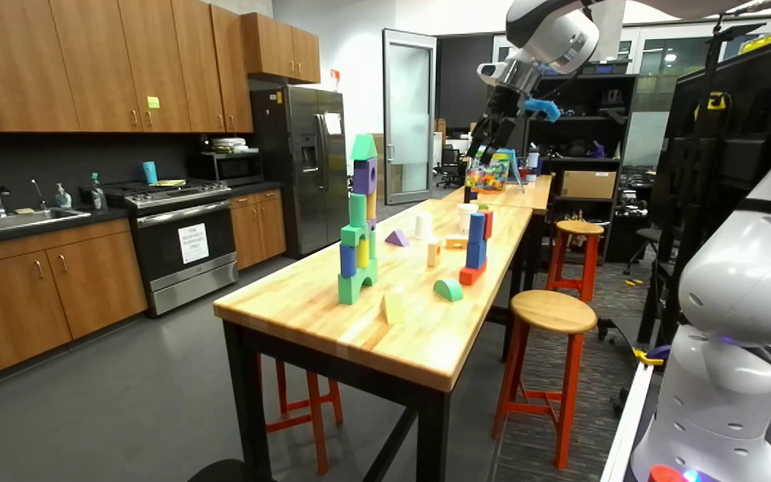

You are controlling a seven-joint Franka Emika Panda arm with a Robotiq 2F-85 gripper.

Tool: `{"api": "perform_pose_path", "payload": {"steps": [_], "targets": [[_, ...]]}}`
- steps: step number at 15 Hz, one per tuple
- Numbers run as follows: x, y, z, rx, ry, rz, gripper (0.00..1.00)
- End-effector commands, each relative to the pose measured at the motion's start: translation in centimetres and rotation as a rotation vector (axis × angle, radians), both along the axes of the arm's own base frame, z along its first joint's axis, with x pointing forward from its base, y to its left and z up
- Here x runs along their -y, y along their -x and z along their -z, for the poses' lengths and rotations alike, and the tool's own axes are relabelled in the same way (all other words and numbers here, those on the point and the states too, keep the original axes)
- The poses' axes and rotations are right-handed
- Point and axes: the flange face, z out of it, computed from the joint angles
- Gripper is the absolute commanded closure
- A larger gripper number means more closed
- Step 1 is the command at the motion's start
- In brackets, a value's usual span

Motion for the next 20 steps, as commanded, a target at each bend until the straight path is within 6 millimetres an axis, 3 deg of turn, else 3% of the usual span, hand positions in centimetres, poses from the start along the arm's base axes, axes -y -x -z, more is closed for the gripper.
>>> {"api": "perform_pose_path", "payload": {"steps": [1,4,7,14,20], "targets": [[0.1,0.0,-0.1,-0.002,-0.003,0.006,0.0],[-0.9,-0.4,-0.1,-0.03,-0.074,0.042,0.0],[-1.7,-0.4,-0.1,-0.04,-0.205,0.202,0.0],[-1.1,-0.4,-1.5,0.007,-0.415,0.522,0.0],[-1.0,0.3,-3.6,-0.056,-0.323,0.764,0.0]]}}
